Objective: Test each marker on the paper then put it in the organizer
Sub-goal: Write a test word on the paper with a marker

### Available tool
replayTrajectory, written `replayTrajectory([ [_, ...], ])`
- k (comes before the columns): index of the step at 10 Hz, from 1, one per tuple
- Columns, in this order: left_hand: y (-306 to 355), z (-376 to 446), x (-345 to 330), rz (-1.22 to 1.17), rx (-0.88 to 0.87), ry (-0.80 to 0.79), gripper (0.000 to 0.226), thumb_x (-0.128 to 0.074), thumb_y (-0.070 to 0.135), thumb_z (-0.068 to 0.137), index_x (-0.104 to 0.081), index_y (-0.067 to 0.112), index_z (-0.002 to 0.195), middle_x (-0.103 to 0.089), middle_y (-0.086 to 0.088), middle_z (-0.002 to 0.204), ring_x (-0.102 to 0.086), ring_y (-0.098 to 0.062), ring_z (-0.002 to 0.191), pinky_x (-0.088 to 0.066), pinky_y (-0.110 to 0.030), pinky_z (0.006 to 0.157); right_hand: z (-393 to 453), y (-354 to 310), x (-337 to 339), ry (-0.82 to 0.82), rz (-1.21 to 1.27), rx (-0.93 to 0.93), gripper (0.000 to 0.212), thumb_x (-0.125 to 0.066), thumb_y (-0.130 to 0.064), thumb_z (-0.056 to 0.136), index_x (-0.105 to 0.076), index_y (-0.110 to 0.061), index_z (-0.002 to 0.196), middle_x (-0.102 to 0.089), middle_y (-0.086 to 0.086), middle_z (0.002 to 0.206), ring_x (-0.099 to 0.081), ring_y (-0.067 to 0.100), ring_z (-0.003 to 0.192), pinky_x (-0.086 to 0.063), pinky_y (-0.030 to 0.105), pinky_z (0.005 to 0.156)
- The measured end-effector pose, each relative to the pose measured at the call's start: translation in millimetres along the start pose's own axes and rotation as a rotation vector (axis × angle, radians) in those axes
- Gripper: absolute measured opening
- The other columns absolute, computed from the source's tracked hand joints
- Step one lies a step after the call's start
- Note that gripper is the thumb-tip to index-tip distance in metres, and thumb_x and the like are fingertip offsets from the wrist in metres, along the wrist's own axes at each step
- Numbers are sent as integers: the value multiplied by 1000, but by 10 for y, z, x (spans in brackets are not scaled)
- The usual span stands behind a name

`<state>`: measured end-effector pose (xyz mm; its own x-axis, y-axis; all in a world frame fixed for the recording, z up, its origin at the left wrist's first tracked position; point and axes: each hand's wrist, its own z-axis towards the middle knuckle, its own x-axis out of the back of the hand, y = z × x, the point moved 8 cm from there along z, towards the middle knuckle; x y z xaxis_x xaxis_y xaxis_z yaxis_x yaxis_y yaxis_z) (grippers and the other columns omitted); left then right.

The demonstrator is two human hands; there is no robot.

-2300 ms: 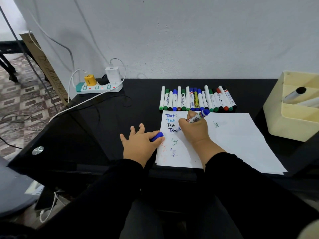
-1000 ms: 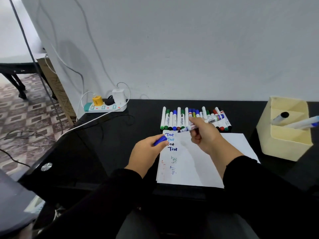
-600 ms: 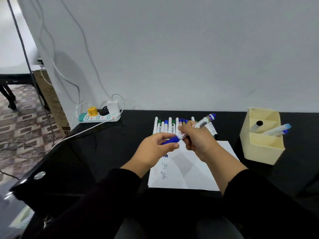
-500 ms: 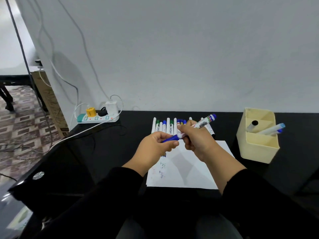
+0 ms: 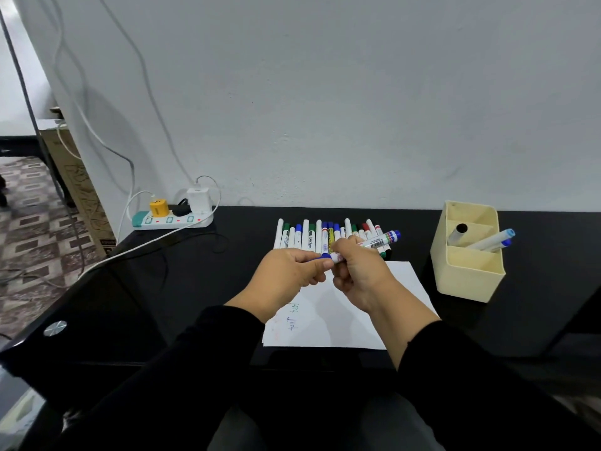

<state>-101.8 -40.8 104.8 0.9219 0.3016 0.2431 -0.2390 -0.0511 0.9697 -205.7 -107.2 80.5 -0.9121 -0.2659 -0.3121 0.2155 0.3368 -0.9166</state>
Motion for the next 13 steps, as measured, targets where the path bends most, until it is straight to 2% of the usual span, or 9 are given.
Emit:
replayTrajectory([
  [2, -79, 63, 29, 84, 40, -78, 8, -66, 28, 85, -69, 21, 84, -69, 4, 74, -62, -10, 72, -51, -25, 77, 47, 148, 7, 10, -19, -52, 21, -55, -11, 89, -49, -18, 71, -34, 1, 52, -26, 7, 37, -20, 18, 42],
  [3, -168, 118, 90, 196, 40, -89, 32, -49, 46, 91, -63, 25, 110, -67, 10, 97, -60, -10, 96, -47, -22, 84, 84, 89, 82, 64, -83, -15, 21, -64, -26, 89, -54, -16, 73, -38, 0, 53, -30, 7, 42, -24, 18, 40],
  [4, -451, 219, 263, 399, 104, 54, 61, -39, 56, 93, -35, 23, 143, -42, 9, 141, -39, -14, 131, -32, -24, 98, 137, -103, 317, 204, -147, 112, 22, -66, -32, 87, -56, -18, 75, -47, -2, 59, -37, 9, 51, -31, 20, 46],
  [5, -888, 279, 361, 803, 275, 101, 73, -31, 59, 94, -8, 19, 151, -7, -4, 158, -4, -25, 145, -12, -43, 115, 169, -308, 537, 312, -266, 271, 8, -65, -22, 88, -60, -17, 85, -56, -3, 74, -47, 7, 62, -37, 19, 55],
  [6, -1245, 283, 333, 994, 342, 54, 74, -23, 62, 93, -3, 21, 151, 6, -5, 159, 7, -27, 145, 1, -51, 115, 218, -435, 720, 412, -443, 390, 27, -56, -10, 92, -53, -11, 119, -58, 3, 106, -53, 10, 81, -38, 14, 57],
  [8, -1350, 259, 304, 1104, 275, 83, 69, -20, 61, 93, -8, 24, 151, 3, -6, 159, 3, -27, 145, 1, -52, 114, 202, -636, 1033, 682, -707, 529, 52, -54, 7, 86, -39, -3, 134, -34, 16, 141, -41, 25, 124, -35, 14, 88],
  [10, -1355, 278, 294, 1156, 277, 87, 68, -18, 60, 94, -6, 24, 151, 2, -6, 159, 1, -27, 145, -1, -53, 114, 342, -731, 1382, 872, -696, 426, 63, -57, 9, 82, -32, -5, 138, -18, 18, 151, -28, 32, 135, -28, 32, 112],
  [12, -1345, 268, 281, 1168, 301, 76, 68, -18, 59, 94, -5, 25, 151, 3, -6, 159, 2, -27, 145, -1, -52, 114, 518, -794, 1633, 903, -743, 240, 48, -52, -3, 90, -37, -3, 136, -34, 18, 143, -39, 32, 128, -34, 36, 107],
  [13, -1338, 273, 277, 1165, 304, 75, 67, -18, 59, 94, -5, 25, 151, 4, -6, 159, 3, -26, 145, 0, -52, 114, 683, -861, 1676, 825, -950, 203, 42, -44, -14, 92, -44, -3, 132, -43, 18, 137, -41, 33, 126, -38, 35, 97],
])
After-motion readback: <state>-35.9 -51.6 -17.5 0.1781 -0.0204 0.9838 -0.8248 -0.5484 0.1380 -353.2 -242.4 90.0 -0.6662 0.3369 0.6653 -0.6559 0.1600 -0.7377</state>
